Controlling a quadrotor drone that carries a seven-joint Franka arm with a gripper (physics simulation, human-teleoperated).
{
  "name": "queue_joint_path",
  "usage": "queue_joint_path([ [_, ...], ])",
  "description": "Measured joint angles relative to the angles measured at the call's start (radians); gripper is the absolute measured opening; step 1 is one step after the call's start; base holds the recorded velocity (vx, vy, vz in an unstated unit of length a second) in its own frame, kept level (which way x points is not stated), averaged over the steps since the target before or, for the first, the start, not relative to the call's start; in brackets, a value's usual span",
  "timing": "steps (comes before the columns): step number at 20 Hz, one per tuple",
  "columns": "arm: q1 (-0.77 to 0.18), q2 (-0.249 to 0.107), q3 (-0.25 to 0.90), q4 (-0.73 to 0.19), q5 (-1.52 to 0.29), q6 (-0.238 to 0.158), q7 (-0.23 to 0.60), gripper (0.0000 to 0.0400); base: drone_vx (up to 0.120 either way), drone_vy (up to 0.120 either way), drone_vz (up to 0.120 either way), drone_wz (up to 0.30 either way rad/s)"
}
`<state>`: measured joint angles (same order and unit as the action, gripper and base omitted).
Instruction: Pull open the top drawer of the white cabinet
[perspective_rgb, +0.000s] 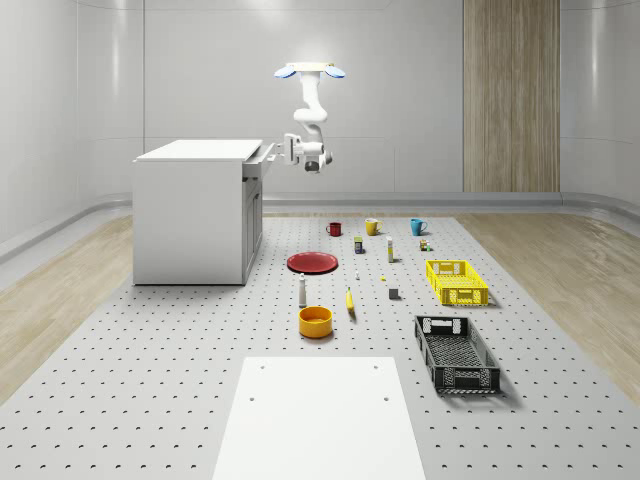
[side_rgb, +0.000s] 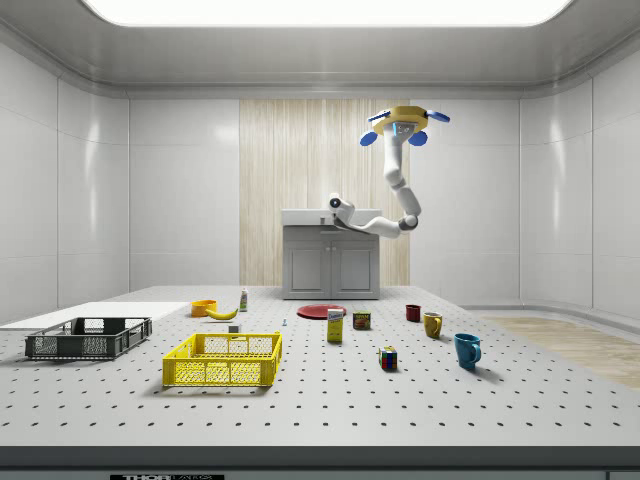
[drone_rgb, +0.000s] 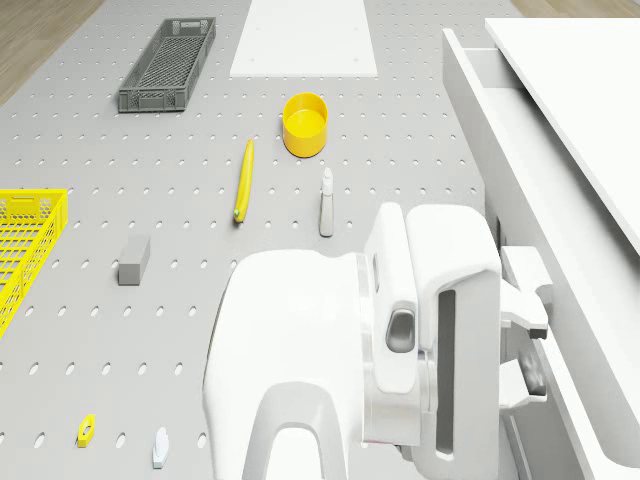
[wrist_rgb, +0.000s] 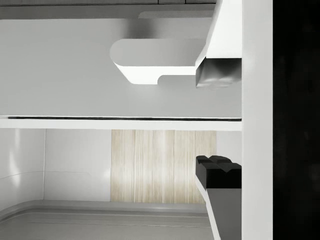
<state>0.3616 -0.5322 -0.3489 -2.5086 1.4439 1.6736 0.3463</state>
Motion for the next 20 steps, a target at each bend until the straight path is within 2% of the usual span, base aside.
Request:
queue_joint_path([
  [4,-0.017,-0.046,-0.012,0.018,-0.036,-0.008,0.065,0.0129,0.000,0.000,0.000,0.000],
  [5,-0.019,-0.053,-0.015,0.022,-0.043,-0.010,0.077,0.0139,0.000,0.000,0.000,0.000],
  [8,-0.020,-0.070,-0.025,0.033,-0.059,-0.014,0.104,0.0227,0.000,0.000,0.000,0.000],
  [10,-0.019,-0.077,-0.031,0.038,-0.067,-0.015,0.116,0.0258,0.000,0.000,0.000,0.000],
  [14,-0.008,-0.086,-0.030,0.042,-0.067,-0.001,0.129,0.0288,0.000,0.000,0.000,0.000],
  [20,0.022,-0.090,-0.002,0.039,-0.038,0.045,0.133,0.0301,0.000,0.000,0.000,0.000],
])
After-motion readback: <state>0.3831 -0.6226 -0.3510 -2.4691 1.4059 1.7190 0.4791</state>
